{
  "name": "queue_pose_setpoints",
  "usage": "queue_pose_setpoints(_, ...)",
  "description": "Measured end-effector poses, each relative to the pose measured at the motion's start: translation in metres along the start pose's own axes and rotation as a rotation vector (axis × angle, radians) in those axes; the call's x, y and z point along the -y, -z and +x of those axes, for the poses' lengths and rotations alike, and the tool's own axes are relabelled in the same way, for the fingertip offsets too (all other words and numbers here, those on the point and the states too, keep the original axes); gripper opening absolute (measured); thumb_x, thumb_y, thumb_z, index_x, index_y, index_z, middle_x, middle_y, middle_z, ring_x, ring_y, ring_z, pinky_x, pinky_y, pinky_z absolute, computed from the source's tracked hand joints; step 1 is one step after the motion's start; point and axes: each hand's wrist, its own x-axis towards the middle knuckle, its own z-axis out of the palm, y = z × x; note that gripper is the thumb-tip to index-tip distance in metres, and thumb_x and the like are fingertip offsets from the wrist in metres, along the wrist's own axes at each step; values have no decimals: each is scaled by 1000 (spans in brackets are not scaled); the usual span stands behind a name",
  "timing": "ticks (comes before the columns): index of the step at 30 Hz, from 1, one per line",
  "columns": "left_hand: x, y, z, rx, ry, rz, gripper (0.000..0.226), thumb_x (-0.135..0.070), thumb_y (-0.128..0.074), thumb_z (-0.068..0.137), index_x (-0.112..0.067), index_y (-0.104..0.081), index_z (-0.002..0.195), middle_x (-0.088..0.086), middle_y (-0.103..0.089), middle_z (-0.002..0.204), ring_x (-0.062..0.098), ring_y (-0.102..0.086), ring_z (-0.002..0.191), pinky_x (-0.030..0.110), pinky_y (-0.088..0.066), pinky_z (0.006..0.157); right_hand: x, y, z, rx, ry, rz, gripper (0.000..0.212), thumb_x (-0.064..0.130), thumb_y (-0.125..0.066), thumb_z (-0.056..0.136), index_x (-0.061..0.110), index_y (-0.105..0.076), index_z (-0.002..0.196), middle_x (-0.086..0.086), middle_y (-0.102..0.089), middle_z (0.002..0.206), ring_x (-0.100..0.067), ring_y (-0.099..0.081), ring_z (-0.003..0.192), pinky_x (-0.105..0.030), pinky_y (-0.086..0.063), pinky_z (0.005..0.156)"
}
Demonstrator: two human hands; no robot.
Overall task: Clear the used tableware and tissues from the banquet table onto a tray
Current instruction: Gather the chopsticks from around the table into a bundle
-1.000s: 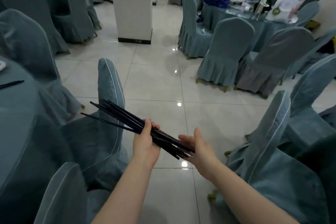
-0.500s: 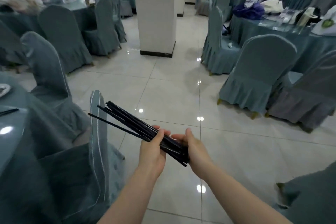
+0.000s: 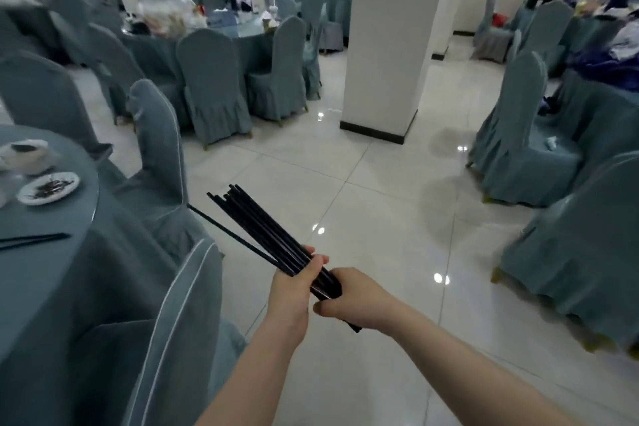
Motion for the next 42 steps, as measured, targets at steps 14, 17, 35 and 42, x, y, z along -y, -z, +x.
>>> queue_pose_setpoints(14,-110,31,225,-196,-67,-457,23,-14,-66,78,-18,-57,99,4,-63,82,19,-69,81,39,-53,77,61,89,257,38,325,-472,17,26,-51,83,34,-44,70,11,-54,68,-16,-55,68,-27,-40,55)
queue_pose_setpoints(17,-128,48,265,-399,-123,-528,20,-19,-67,76,-18,-53,91,2,-59,81,15,-67,75,37,-53,76,72,103,320,143,433,-560,19,29,-52,86,36,-42,71,13,-51,69,-15,-51,68,-24,-35,51)
queue_pose_setpoints(35,-184,198,275,-1242,-690,-760,22,-39,-44,99,-25,-51,115,4,-64,107,22,-63,93,34,-58,74,231,16,548,540,1069,-875,12,22,-48,86,26,-56,94,2,-66,92,-23,-61,86,-31,-43,66)
queue_pose_setpoints(42,-200,266,281,-1443,-577,-452,29,-32,-36,102,-21,-63,103,3,-68,105,20,-60,99,38,-46,91,302,-57,587,611,1176,-929,12,18,-48,84,25,-54,92,2,-65,90,-22,-60,83,-32,-46,64)
